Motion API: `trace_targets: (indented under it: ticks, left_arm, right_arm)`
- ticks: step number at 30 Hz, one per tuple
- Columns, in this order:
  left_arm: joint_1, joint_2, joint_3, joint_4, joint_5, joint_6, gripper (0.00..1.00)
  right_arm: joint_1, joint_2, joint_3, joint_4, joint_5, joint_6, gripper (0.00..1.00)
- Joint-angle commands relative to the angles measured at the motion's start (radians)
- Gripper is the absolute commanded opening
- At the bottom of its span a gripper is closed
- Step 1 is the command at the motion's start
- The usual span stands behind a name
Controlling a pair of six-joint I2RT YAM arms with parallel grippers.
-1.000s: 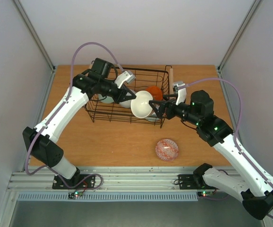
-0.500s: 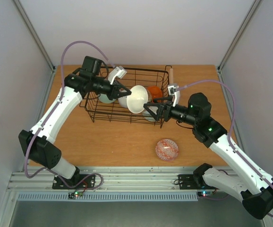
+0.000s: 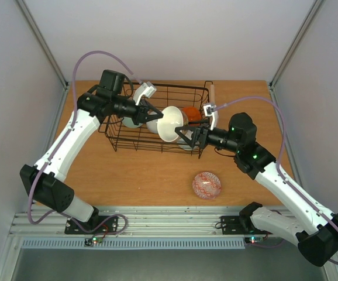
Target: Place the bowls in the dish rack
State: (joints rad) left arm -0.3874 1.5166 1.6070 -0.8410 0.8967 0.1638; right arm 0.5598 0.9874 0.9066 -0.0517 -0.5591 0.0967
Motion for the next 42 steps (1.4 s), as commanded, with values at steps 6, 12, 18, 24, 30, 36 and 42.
trace_targets:
  ticks: [6,12,18,24,30,36,42]
  left_arm:
    - [0.002,-0.044,0.000,0.083,0.061,-0.017,0.00]
    - [0.002,-0.055,-0.016,0.091,0.041,-0.015,0.00]
    - [0.002,-0.063,-0.021,0.094,-0.009,-0.021,0.04]
    - [0.002,-0.066,-0.027,0.097,-0.039,-0.027,0.19]
    - [0.002,-0.079,-0.013,0.075,-0.172,-0.011,0.55]
    - [0.002,-0.123,0.009,0.051,-0.435,0.035,0.66]
    - [0.004,-0.152,0.011,0.041,-0.517,0.060,0.67]
  right_arm:
    - [-0.003,0.022,-0.003,0.049,-0.042,0.027,0.32]
    - [-0.003,0.026,0.003,0.044,-0.020,0.025,0.01]
    - [-0.003,0.028,0.055,-0.032,0.057,-0.028,0.01]
    - [-0.003,0.049,0.110,-0.094,0.124,-0.080,0.01]
    - [-0.003,0.130,0.210,-0.198,0.189,-0.173,0.01]
    - [0.002,0.303,0.393,-0.368,0.208,-0.267,0.01]
    - [0.060,0.556,0.691,-0.684,0.410,-0.369,0.01]
